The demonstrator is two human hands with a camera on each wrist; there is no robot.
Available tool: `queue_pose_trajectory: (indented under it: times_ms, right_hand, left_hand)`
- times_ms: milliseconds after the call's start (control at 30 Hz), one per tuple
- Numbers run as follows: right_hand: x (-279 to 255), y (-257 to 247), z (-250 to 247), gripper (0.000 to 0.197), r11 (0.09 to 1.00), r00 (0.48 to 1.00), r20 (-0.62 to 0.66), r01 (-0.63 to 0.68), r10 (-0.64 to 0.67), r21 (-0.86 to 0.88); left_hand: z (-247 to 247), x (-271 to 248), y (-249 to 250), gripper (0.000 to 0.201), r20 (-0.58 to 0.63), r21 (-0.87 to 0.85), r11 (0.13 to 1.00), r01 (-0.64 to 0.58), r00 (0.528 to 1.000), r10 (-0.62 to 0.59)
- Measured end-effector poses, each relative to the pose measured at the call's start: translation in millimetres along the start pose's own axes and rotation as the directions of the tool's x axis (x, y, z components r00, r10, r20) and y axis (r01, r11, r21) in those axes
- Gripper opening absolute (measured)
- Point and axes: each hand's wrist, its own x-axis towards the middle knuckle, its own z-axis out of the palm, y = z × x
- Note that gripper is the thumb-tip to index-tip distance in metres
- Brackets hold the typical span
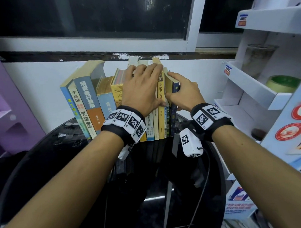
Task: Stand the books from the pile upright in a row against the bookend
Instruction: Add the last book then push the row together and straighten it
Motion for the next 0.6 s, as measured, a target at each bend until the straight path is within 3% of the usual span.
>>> queue_pose_trajectory:
  times_ms: [267,600]
  right_hand:
    - [1.6,3.7,-20.4,0.098,0.998,0.968,0.250,0.032,-0.020,-0.045]
    - [-2.0,5.6,-23.2,0.107,1.000,0.959,0.282,0.006,-0.004,-0.007]
  left_hand:
    - [1.1,2.6,3.7,0.106,-0.002,-0.004,0.999,-0.032,1.000,0.032]
    - [2.2,1.1,6.5,0.105,0.001,0.005,0.999,-0.054,0.999,0.054]
